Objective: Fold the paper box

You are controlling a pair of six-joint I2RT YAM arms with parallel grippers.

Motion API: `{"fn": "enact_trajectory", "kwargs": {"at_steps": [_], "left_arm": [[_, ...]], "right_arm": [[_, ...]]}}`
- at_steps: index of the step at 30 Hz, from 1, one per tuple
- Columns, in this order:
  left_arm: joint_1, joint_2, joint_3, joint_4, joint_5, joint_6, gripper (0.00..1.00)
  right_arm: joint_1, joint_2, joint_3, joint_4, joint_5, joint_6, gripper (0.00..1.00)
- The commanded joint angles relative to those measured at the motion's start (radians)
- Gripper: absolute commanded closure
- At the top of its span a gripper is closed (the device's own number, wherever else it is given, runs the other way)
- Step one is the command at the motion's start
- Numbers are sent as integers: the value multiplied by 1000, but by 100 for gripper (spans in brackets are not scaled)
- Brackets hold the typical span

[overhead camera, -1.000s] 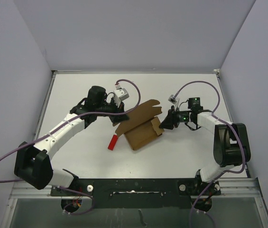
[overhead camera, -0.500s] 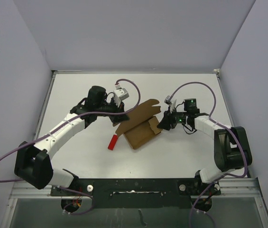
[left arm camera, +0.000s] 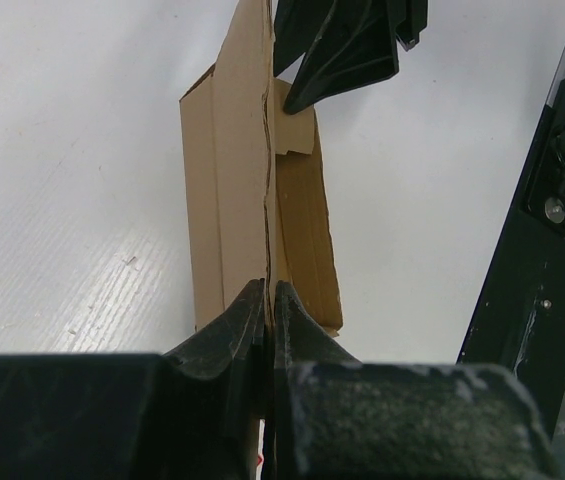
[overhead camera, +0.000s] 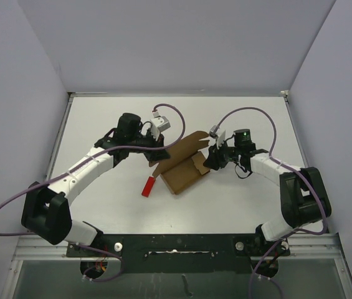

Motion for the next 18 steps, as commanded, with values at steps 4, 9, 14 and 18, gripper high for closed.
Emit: {"fn": "enact_trajectory", "kwargs": {"at_steps": [4, 9, 14, 18], "left_arm": [[-2, 22, 36, 15, 32, -19, 100], [4, 37, 43, 9, 37, -33, 100], [7, 43, 44, 14, 54, -43, 100], [13, 49, 43, 18, 57, -51, 100]], "right_arm": [[19, -26, 13, 51, 82, 11, 65], [20, -17, 23, 43, 85, 11, 62], [29, -12, 37, 36, 112, 2, 61], [46, -1, 42, 27, 113, -6, 60]]}}
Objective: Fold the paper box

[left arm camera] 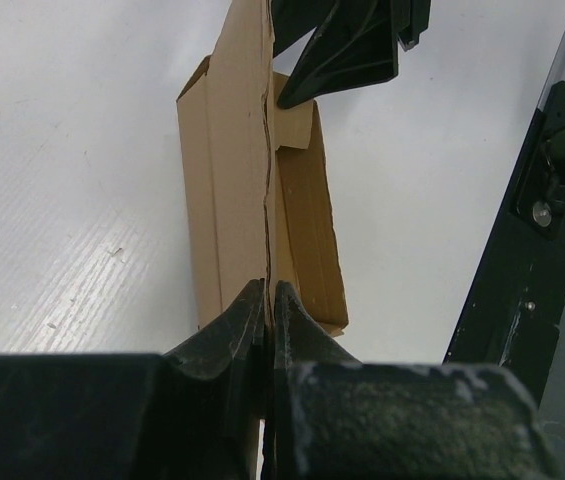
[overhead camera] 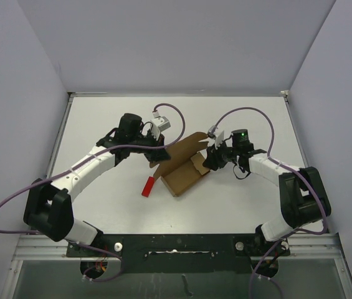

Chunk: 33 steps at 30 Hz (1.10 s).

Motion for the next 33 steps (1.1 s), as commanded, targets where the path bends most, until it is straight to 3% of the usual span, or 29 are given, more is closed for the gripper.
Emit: {"fn": "enact_trajectory", "kwargs": {"at_steps": [1, 8, 20, 24, 28, 33], "left_arm": [[8, 20, 42, 20, 48, -17, 100], [12, 37, 46, 24, 59, -35, 100], [25, 59, 44, 44, 85, -78, 100], [25, 68, 45, 43, 79, -89, 100], [25, 84, 50, 38, 63, -104, 100], [28, 106, 42, 70, 82, -149, 100]], "right_arm": [[23, 4, 45, 16, 30, -20, 60], [27, 14, 61, -5, 39, -28, 58], [68, 53, 96, -49, 171, -54, 65], [82, 47, 100, -55, 219, -59, 71], [91, 40, 103, -58, 271, -64, 84], [114, 47, 114, -74, 371, -84, 89]]}}
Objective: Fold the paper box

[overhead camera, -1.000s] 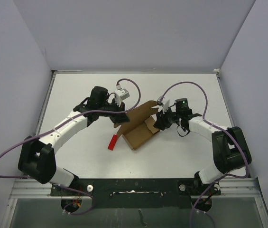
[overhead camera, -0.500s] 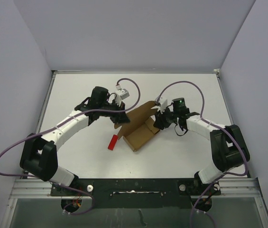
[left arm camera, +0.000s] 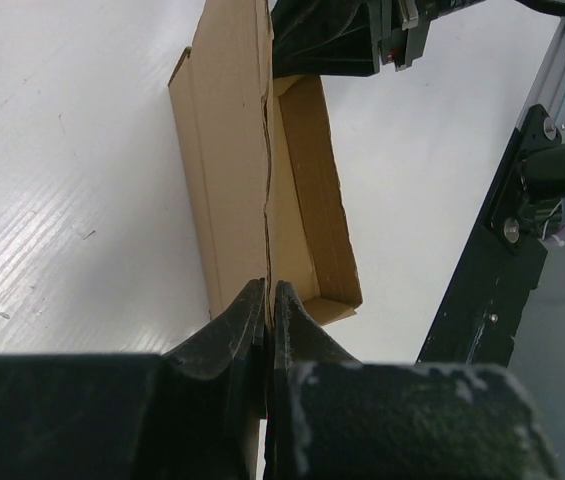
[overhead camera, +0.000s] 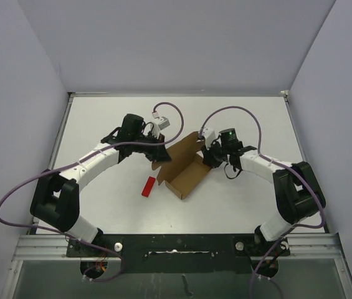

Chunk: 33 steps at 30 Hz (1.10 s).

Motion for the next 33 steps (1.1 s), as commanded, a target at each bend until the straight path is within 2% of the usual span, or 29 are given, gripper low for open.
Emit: {"fn": "enact_trajectory", "kwargs": {"at_steps": [1, 7, 11, 20, 22, 24, 27, 31, 33], "left_arm": [[5, 31, 43, 51, 50, -47, 100], [5, 46, 46, 48, 47, -64, 100], [6, 49, 44, 51, 33, -71, 100], [5, 64, 45, 49, 21, -80, 100], [5, 66, 45, 50, 22, -83, 100], [8, 69, 44, 50, 17, -82, 100], [16, 74, 47, 43, 13, -82, 100], [18, 74, 44, 52, 22, -84, 100], [18, 80, 45, 53, 30, -85, 100]], "right_arm": [[13, -6, 44, -4, 135, -44, 88], [14, 15, 56, -34, 69, -61, 74], [21, 38, 68, -46, 95, -70, 71], [45, 65, 77, -51, 184, -82, 72], [52, 71, 77, -47, 233, -80, 77], [59, 77, 81, -47, 301, -67, 87], [63, 81, 87, -59, 334, -61, 92], [62, 81, 95, -78, 273, -65, 89], [57, 69, 94, -82, 231, -67, 80]]}}
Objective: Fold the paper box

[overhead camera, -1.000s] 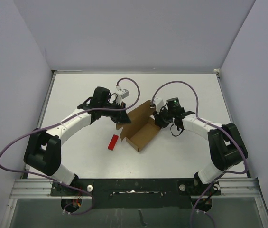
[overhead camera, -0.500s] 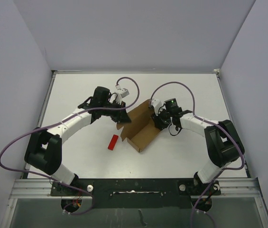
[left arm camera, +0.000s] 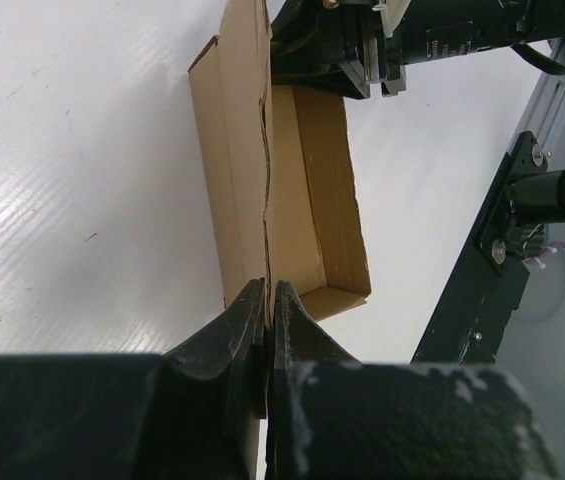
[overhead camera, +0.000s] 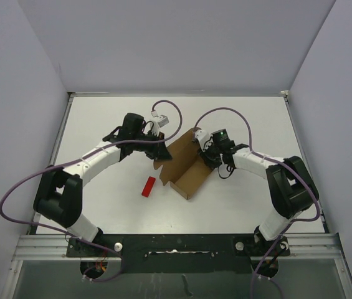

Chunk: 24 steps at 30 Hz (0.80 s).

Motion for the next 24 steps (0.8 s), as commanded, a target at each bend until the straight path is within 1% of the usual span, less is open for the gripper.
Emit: {"fn": "enact_trajectory", "kwargs": {"at_steps": [1, 3, 5, 7, 8, 10, 11, 12, 15, 16, 17, 18, 20, 22, 24], "left_arm": [[4, 33, 37, 13, 32, 0, 100], [4, 39, 39, 12, 37, -1, 100], [3, 43, 40, 13, 42, -3, 100], [3, 44, 41, 13, 45, -4, 100], [3, 44, 42, 13, 45, -5, 100], [3, 43, 43, 13, 45, -5, 100], [3, 43, 43, 13, 44, -5, 100], [2, 43, 44, 12, 44, -5, 100], [3, 42, 44, 13, 45, -5, 100], [3, 43, 44, 13, 46, -6, 100], [3, 45, 44, 13, 48, -6, 100], [3, 47, 45, 13, 49, -6, 100], [5, 51, 47, 9, 48, -6, 100], [5, 56, 52, 2, 48, -6, 100], [6, 63, 59, -6, 57, -7, 96]], "right_arm": [[-10, -7, 28, -8, -10, -19, 74], [-19, -15, 30, -10, -33, -21, 68], [-24, -21, 30, -10, -40, -21, 67], [-27, -21, 27, -8, -36, -22, 68], [-28, -19, 27, -9, -32, -22, 71], [-26, -12, 30, -13, -18, -23, 85], [-25, -9, 32, -14, -10, -26, 91], [-25, -8, 34, -16, 0, -27, 95], [-26, -10, 39, -25, 2, -31, 95], [-28, -12, 46, -35, -8, -33, 94], [-32, -17, 50, -45, -25, -35, 85], [-40, -27, 55, -55, -55, -42, 71], [-66, -54, 61, -80, -134, -57, 54], [-109, -87, 67, -114, -237, -74, 44], [-145, -117, 76, -160, -328, -111, 37]]}}
